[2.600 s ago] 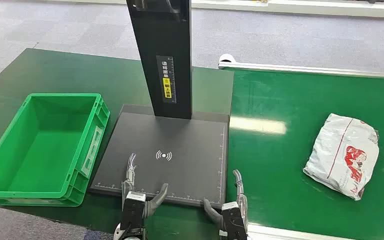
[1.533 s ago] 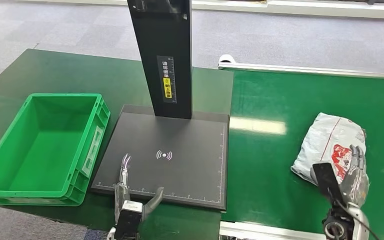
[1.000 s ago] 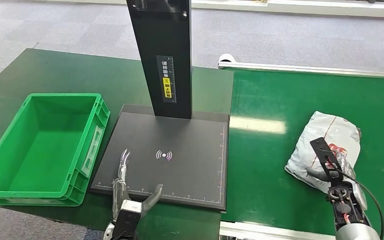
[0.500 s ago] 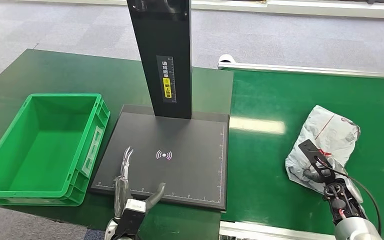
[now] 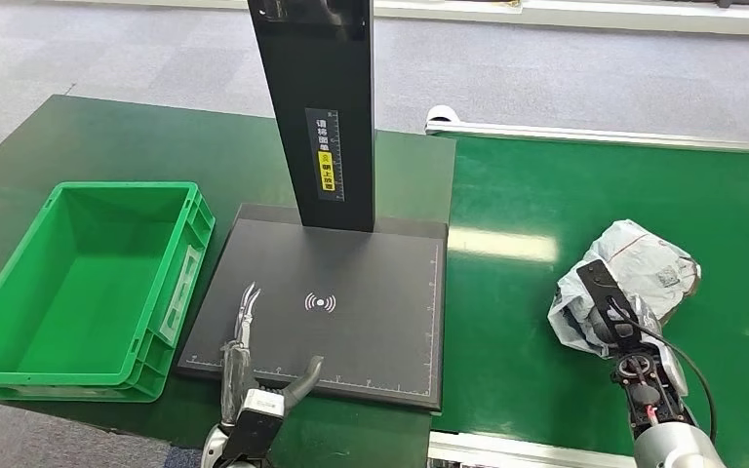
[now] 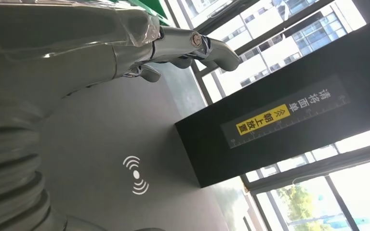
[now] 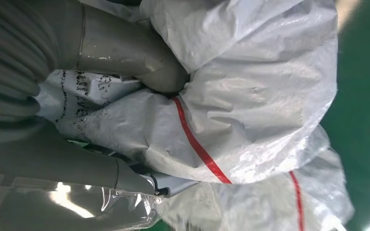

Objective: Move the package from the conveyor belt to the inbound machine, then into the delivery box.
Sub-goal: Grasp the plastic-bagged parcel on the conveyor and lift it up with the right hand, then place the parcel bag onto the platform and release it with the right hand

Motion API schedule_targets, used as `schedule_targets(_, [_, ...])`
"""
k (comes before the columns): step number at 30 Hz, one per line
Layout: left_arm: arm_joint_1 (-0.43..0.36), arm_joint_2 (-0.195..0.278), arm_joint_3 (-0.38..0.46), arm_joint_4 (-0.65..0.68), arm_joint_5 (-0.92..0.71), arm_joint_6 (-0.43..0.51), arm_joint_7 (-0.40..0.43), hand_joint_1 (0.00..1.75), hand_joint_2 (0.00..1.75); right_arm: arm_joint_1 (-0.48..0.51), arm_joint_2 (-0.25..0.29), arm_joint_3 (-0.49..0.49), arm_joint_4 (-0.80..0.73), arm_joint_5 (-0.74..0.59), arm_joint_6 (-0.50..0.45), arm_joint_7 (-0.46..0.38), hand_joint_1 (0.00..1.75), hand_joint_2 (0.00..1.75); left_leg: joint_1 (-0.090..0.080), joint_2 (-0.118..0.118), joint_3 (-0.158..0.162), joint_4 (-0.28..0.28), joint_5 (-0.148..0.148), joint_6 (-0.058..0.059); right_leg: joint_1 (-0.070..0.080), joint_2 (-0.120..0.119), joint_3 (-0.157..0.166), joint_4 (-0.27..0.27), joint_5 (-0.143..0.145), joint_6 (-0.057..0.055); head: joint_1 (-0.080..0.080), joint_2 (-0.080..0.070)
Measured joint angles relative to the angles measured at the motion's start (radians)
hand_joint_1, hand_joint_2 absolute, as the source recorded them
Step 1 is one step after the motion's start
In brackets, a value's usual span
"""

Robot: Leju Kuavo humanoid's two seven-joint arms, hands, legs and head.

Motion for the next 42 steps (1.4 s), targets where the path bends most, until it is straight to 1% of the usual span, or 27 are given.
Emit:
schedule_targets(5, [-0.002,0.0,-0.002,-0.018,0.008,0.003,-0.011,0.0,1.75,0.062,0.044,0.002,-0.137,-0.081,-0.097,-0.092,1.75,1.75,0.0,-0.001,-0.001,0.0,0.0,0.0,0.0,-0.001,-0.001,0.0,0.0,0.0,0.0,0.0])
schedule_targets(9, [-0.003,0.0,0.0,-0.034,0.019,0.017,-0.022,0.0,1.75,0.163,0.098,0.032,-0.366,-0.141,-0.148,-0.122,1.75,1.75,0.0,-0.001,-0.002,0.0,0.0,0.0,0.001,-0.001,-0.002,0.0,0.0,0.0,0.0,0.0])
schedule_targets(13, [-0.003,0.0,0.006,-0.051,0.013,0.021,-0.025,0.0,1.75,0.258,0.148,0.095,-0.58,-0.164,-0.158,-0.125,1.75,1.75,0.0,0.0,-0.002,0.0,0.0,0.0,0.001,0.0,-0.002,0.0,-0.001,0.0,0.0,0.0])
schedule_targets(17, [-0.008,0.001,0.012,-0.062,0.02,0.023,-0.026,0.0,1.75,0.32,0.201,0.196,-0.717,-0.189,-0.088,-0.124,1.75,1.75,0.0,0.001,-0.002,-0.001,0.0,0.0,0.001,0.001,-0.002,0.0,-0.001,0.0,0.0,0.0])
schedule_targets(20, [-0.021,0.0,0.019,-0.063,0.031,0.023,-0.026,0.0,1.75,0.344,0.244,0.3,-0.753,-0.227,-0.001,-0.117,1.75,1.75,0.001,0.001,-0.002,-0.001,0.001,-0.001,0.001,0.001,-0.002,0.0,-0.001,0.0,0.0,0.0])
schedule_targets(23, [-0.044,0.0,0.027,-0.063,0.046,0.024,-0.026,0.0,1.75,0.354,0.286,0.409,-0.753,-0.271,0.08,-0.111,1.75,1.75,0.001,0.001,-0.002,-0.001,0.001,-0.002,0.002,0.0,-0.002,0.0,-0.001,0.0,0.0,0.0])
schedule_targets(27, [-0.071,0.0,0.05,-0.063,0.059,0.024,-0.026,0.0,1.75,0.354,0.337,0.543,-0.712,-0.386,0.214,-0.128,1.75,1.75,0.002,0.001,-0.002,-0.001,0.001,-0.002,0.002,0.0,-0.003,0.001,-0.001,-0.001,0.0,0.0])
schedule_targets(30, [-0.087,0.001,0.078,-0.064,0.075,0.024,-0.026,0.0,1.75,0.351,0.367,0.627,-0.658,-0.439,0.267,-0.145,1.75,1.75,0.002,0.001,-0.003,-0.001,0.001,-0.002,0.002,0.0,-0.003,0.001,-0.001,-0.001,0.0,0.0])
schedule_targets(31, [-0.09,0.001,0.089,-0.065,0.077,0.024,-0.026,0.0,1.75,0.348,0.373,0.65,-0.641,-0.447,0.274,-0.149,1.64,1.75,0.002,0.001,-0.003,-0.001,0.001,-0.002,0.002,0.0,-0.003,0.001,-0.001,-0.001,0.0,0.0])
schedule_targets(32, [-0.092,0.001,0.102,-0.067,0.078,0.024,-0.026,0.0,1.75,0.345,0.379,0.67,-0.625,-0.452,0.279,-0.153,1.34,1.75,0.002,0.001,-0.003,-0.001,0.001,-0.002,0.002,0.0,-0.003,0.001,-0.001,-0.001,0.0,0.0])
schedule_targets(34, [-0.094,0.001,0.128,-0.075,0.078,0.024,-0.026,0.0,1.75,0.338,0.386,0.704,-0.601,-0.457,0.282,-0.158,0.47,1.75,0.002,0.001,-0.003,-0.001,0.001,-0.002,0.002,0.0,-0.003,0.001,-0.001,-0.001,0.0,0.0])
schedule_targets(35, [-0.094,0.001,0.141,-0.08,0.078,0.024,-0.026,0.0,1.75,0.334,0.389,0.717,-0.592,-0.457,0.28,-0.158,0.14,1.75,0.002,0.001,-0.003,-0.001,0.001,-0.002,0.002,0.0,-0.003,0.001,-0.001,-0.001,0.0,0.0])
schedule_targets(36, [-0.093,0.001,0.154,-0.086,0.077,0.025,-0.026,0.0,1.75,0.329,0.39,0.728,-0.585,-0.456,0.277,-0.157,0.0,1.75,0.002,0.001,-0.003,-0.001,0.001,-0.002,0.002,0.0,-0.003,0.001,-0.001,-0.001,0.0,0.0])
schedule_targets(39, [-0.08,0.001,0.187,-0.108,0.07,0.025,-0.026,0.0,1.75,0.315,0.391,0.748,-0.565,-0.449,0.257,-0.153,0.0,1.75,0.001,0.001,-0.003,-0.001,0.001,-0.002,0.002,0.0,-0.003,0.001,-0.001,-0.001,0.0,0.0])
schedule_targets(42, [-0.056,0.0,0.212,-0.136,0.057,0.025,-0.026,0.0,1.75,0.303,0.389,0.756,-0.551,-0.428,0.203,-0.16,0.0,1.75,0.001,0.001,-0.003,-0.001,0.001,-0.002,0.002,0.0,-0.003,0.001,-0.001,-0.001,0.0,0.0])
